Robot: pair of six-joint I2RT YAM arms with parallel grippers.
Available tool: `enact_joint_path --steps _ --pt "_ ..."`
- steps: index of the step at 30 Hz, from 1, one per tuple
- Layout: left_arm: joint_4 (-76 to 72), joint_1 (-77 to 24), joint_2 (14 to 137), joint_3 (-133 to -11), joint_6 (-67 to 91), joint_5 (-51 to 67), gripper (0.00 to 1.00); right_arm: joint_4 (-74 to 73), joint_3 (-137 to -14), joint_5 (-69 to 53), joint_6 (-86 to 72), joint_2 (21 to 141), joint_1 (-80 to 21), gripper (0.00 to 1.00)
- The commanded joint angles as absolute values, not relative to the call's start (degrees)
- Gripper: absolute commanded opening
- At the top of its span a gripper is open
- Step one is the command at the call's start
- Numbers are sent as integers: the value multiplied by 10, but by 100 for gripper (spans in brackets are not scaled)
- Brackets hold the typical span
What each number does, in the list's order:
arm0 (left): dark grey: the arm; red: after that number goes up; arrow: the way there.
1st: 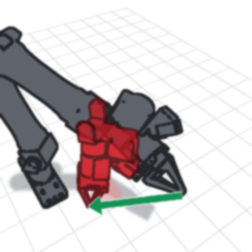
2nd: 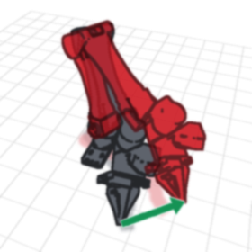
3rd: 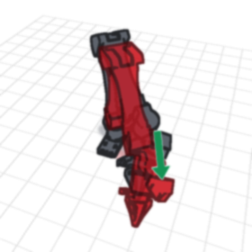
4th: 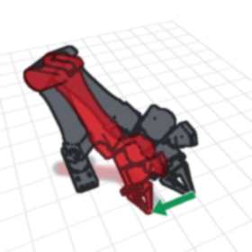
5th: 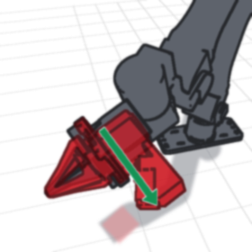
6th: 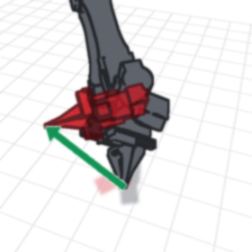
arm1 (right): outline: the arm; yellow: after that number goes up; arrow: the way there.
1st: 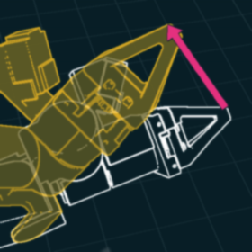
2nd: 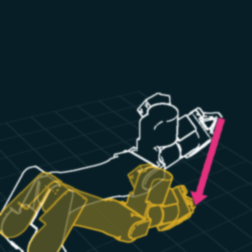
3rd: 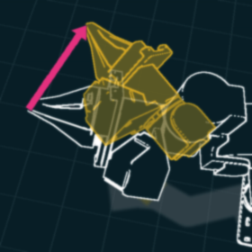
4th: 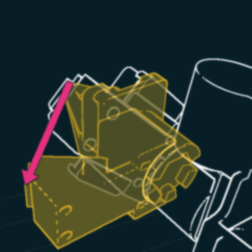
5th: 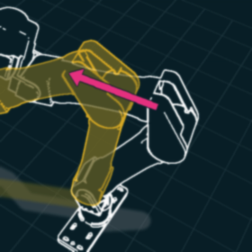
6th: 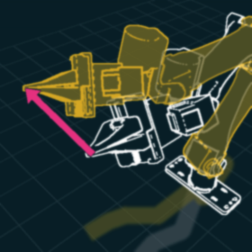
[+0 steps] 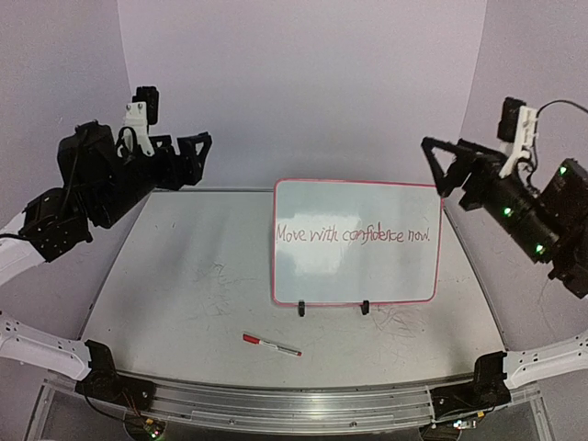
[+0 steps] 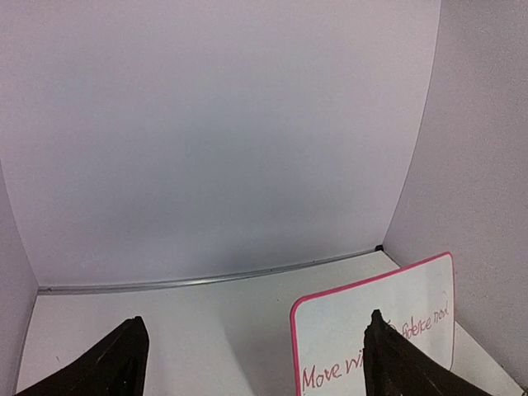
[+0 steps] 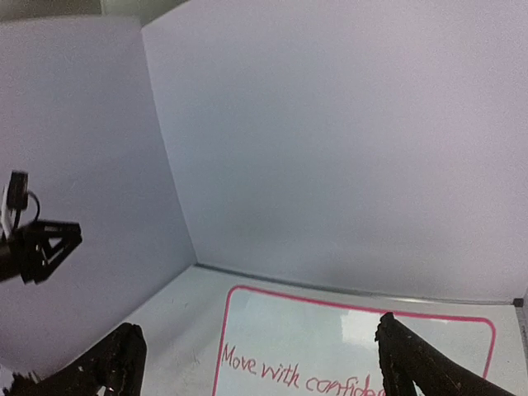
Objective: Write a sentence on the whiteboard
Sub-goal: Reset both arms
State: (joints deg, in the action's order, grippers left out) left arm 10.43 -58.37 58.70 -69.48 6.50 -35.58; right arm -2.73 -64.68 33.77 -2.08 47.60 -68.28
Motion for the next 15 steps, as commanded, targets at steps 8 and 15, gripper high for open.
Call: enact_joint_path --steps 8,15 --pt "51 -581 561 -760 22 -351 99 -70 -769 458 45 543 -683 98" --pt "43 -580 552 -755 10 -356 99 -38 -757 454 42 541 -683 98"
